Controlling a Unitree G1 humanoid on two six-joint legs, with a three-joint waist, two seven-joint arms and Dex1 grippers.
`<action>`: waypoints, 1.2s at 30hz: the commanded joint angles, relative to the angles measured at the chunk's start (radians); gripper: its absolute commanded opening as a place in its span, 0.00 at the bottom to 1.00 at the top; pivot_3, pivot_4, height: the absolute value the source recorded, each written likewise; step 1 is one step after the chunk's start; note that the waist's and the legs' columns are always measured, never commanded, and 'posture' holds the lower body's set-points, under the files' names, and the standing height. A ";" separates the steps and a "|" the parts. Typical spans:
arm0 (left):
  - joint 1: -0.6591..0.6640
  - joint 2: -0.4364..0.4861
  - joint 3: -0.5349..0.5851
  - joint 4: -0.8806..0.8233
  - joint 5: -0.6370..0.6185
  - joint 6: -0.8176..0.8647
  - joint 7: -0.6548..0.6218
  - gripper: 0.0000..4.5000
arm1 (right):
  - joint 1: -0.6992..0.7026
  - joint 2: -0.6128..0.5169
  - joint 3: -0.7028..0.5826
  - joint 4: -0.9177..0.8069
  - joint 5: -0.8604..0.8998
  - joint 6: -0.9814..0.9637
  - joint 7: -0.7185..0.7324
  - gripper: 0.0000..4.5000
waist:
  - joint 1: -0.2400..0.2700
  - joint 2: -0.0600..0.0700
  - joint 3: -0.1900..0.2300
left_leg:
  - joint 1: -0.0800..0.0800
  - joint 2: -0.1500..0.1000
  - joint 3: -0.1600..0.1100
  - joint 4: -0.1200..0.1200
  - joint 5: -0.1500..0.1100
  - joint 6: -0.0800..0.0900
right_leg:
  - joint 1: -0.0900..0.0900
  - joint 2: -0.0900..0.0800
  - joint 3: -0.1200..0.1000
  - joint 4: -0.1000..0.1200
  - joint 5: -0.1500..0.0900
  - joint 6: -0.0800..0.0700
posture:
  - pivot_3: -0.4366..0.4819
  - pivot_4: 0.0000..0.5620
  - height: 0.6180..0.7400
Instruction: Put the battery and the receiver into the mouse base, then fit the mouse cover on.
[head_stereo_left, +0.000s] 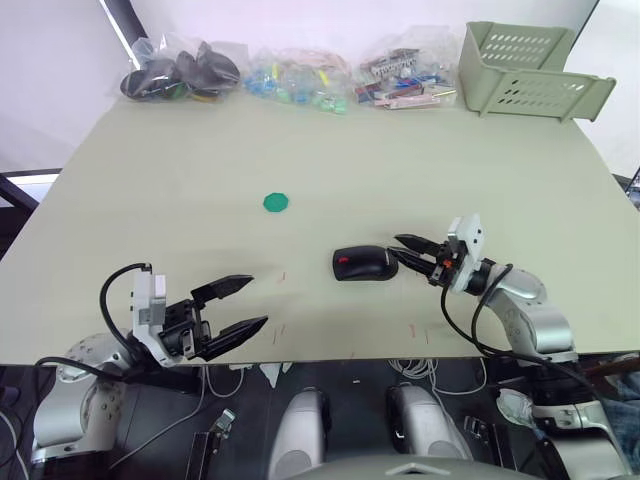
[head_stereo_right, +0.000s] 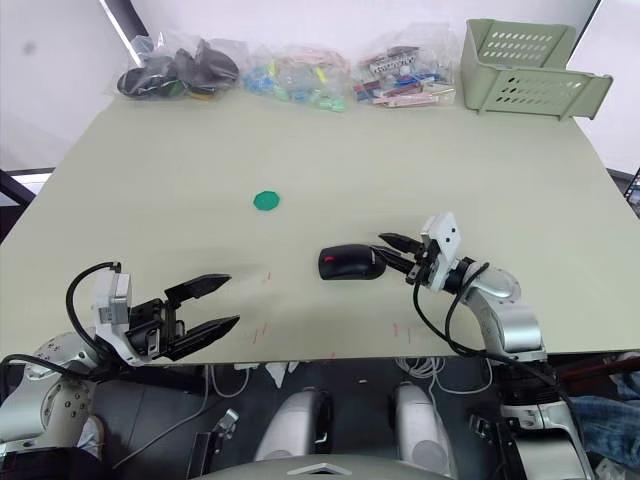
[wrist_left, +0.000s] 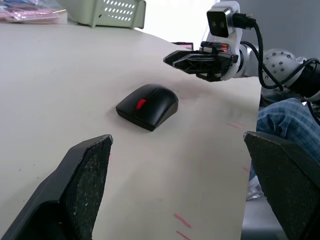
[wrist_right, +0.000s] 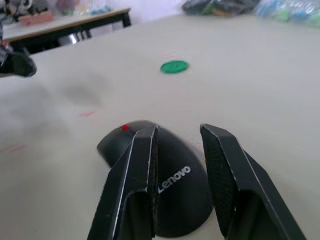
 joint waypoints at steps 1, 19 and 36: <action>0.001 0.015 0.017 -0.024 -0.024 0.004 -0.015 1.00 | 0.006 0.045 -0.013 0.056 0.006 -0.104 -0.026 0.31 | 0.001 0.000 0.000 | 0.000 0.000 0.000 0.000 0.000 0.000 | 0.000 0.000 0.000 0.000 0.000 0.000 | 0.48 0.27 1.00; 0.046 0.007 0.058 -0.037 -0.024 -0.001 0.010 1.00 | 0.042 0.057 -0.038 0.052 0.019 -0.213 -0.107 0.31 | 0.000 0.002 0.001 | 0.012 0.006 -0.001 -0.003 0.000 0.000 | 0.009 0.001 0.002 -0.001 -0.001 -0.001 | 0.48 0.27 1.00; 0.086 -0.018 0.076 -0.010 0.015 0.027 0.168 1.00 | 0.344 -0.300 -0.303 -0.182 0.205 -0.028 -0.012 0.31 | 0.004 0.001 0.001 | 0.011 0.004 0.001 -0.004 0.000 0.000 | 0.008 -0.001 0.005 -0.003 -0.002 0.002 | 0.48 0.27 1.00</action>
